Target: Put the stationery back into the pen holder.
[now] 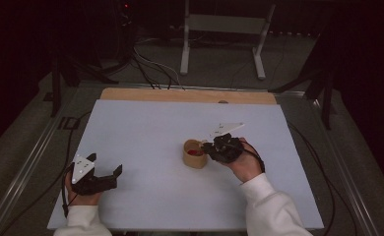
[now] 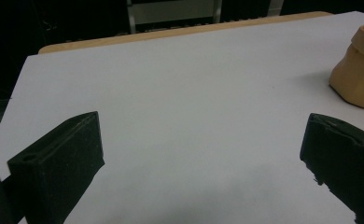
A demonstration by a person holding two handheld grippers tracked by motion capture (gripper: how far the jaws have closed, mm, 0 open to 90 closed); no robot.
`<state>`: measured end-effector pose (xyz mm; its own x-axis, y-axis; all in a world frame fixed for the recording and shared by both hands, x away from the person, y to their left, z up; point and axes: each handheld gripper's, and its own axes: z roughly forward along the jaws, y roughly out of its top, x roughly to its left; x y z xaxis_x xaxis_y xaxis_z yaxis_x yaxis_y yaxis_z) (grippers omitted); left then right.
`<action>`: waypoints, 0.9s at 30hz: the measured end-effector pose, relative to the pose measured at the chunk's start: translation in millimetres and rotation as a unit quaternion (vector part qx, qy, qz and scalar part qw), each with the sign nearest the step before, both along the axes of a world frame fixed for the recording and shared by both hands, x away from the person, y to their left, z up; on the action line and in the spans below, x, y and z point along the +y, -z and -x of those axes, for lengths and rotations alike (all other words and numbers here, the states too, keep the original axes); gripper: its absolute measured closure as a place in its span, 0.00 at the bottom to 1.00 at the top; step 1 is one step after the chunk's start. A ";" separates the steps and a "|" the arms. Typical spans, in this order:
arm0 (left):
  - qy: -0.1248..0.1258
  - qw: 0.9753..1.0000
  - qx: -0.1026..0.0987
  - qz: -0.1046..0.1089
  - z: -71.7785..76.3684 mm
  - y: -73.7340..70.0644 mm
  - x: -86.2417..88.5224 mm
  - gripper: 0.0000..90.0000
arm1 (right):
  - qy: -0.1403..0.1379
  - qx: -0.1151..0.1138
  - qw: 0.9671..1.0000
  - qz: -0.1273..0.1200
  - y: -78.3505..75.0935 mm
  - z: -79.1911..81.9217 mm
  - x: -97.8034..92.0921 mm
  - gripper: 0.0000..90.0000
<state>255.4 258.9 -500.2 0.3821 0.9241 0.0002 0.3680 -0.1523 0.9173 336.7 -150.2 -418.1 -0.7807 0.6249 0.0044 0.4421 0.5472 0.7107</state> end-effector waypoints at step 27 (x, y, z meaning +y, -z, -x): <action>0.000 1.000 0.002 0.000 -0.2 0.2 0.0 0.00 | 0.047 -0.034 0.995 -0.081 0.7 -3.9 -27.3 0.17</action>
